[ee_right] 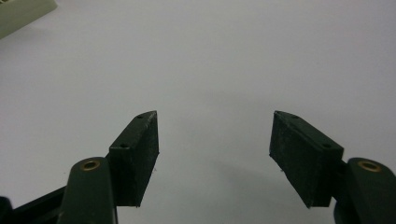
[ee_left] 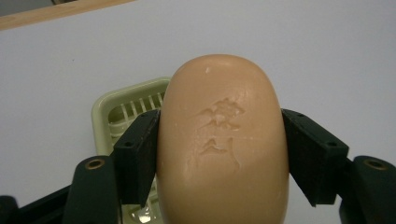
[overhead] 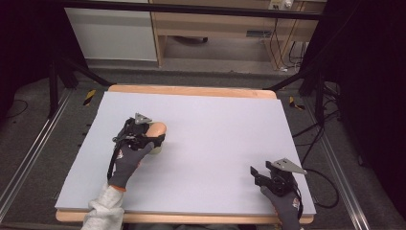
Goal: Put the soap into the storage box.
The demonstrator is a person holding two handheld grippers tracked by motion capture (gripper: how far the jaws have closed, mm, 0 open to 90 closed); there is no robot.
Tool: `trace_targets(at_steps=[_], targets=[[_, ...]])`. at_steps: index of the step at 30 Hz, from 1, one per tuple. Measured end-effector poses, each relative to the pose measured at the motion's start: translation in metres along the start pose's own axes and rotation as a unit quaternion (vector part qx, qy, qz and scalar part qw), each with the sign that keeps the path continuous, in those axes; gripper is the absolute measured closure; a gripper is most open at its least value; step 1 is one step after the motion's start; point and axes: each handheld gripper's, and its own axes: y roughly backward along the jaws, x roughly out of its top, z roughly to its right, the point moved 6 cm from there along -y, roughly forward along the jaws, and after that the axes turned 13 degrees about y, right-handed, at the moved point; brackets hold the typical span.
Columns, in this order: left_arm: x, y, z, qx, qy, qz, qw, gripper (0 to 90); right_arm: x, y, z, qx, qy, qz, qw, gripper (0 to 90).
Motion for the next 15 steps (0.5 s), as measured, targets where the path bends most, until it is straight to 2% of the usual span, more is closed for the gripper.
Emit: trace_targets(at_steps=[15], targets=[[0.000, -0.012, -0.015, 0.011, 0.018, -0.005, 0.9998, 32.0, 0.000, -0.001, 0.001, 0.000, 0.001, 0.001, 1.0000, 33.0]])
